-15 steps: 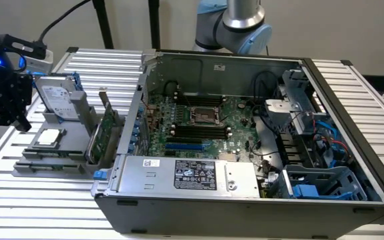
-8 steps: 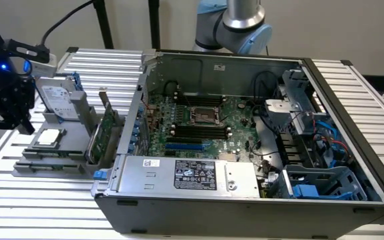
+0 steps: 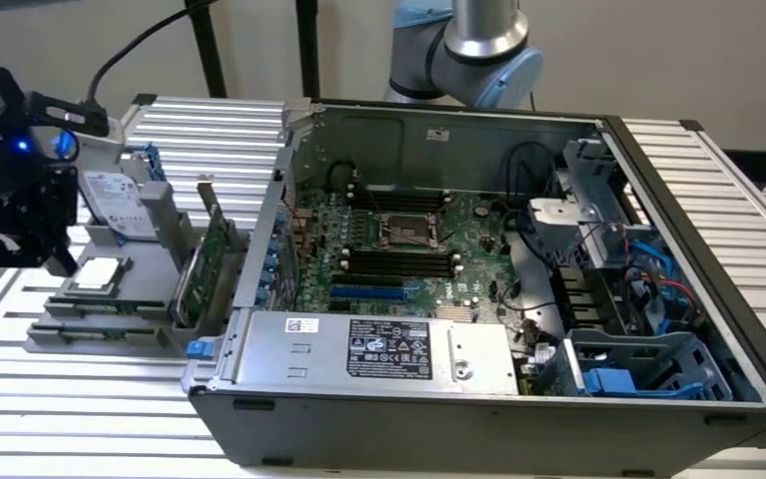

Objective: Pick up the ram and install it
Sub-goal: 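Pick up the ram and move it above insertion slot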

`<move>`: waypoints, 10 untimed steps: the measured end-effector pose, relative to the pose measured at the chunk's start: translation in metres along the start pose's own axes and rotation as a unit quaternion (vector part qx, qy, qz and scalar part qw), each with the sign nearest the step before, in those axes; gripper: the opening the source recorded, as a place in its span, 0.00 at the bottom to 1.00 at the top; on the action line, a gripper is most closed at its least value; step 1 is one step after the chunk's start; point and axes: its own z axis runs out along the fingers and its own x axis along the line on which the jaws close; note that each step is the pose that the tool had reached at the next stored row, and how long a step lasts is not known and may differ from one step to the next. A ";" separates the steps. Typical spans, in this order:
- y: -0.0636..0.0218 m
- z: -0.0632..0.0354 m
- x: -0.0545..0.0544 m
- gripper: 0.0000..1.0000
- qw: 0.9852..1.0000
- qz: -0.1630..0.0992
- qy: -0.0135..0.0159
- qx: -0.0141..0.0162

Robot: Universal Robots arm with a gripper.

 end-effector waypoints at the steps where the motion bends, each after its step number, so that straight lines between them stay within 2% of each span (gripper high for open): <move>1: -0.0005 0.0018 0.000 0.00 1.000 -0.002 0.000 0.000; 3: -0.0017 0.0055 0.001 0.00 1.000 -0.007 0.000 0.000; 4: -0.0023 0.0073 0.001 1.00 1.000 -0.009 0.000 0.000; 10: -0.0051 0.0182 0.005 1.00 1.000 -0.020 0.000 0.000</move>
